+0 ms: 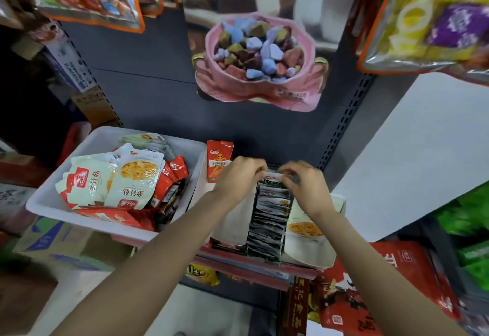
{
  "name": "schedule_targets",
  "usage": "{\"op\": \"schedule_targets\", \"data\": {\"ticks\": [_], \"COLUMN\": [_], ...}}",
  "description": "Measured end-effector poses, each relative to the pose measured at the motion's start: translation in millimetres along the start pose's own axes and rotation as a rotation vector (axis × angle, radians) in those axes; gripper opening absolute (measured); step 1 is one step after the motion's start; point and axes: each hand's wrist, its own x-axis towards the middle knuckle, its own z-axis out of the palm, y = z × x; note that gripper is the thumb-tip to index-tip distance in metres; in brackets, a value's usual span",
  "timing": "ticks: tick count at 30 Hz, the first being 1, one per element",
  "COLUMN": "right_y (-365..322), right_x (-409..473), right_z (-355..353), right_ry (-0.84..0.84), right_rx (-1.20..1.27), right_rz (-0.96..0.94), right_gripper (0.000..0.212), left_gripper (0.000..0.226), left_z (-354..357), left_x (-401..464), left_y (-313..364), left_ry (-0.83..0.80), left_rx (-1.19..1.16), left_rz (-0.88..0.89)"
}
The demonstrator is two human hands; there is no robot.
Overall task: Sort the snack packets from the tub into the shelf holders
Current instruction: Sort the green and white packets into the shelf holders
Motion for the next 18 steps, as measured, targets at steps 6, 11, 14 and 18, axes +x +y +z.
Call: {"op": "schedule_targets", "data": {"ticks": [6, 11, 14, 18], "right_y": [-8.3, -30.5, -64.1, -128.0], "right_x": [8.4, 15.3, 20.3, 26.2], "right_z": [8.7, 22.7, 38.2, 73.5], "right_ry": [-0.117, -0.093, -0.070, -0.195], "right_rx": [-0.209, -0.215, 0.004, 0.204], "right_rz": [0.029, 0.033, 0.029, -0.021], "right_gripper": [0.014, 0.012, 0.015, 0.016], "left_gripper": [0.019, 0.025, 0.019, 0.017], "left_z": [11.2, -10.5, -34.2, -73.9], "left_x": [3.0, -23.5, -46.3, -75.9], "left_y": [1.4, -28.0, -62.5, -114.8], "left_ry": [-0.052, 0.082, 0.161, 0.250], "left_rx": [0.205, 0.110, 0.006, -0.091], "left_rz": [-0.005, 0.022, -0.054, -0.178]}}
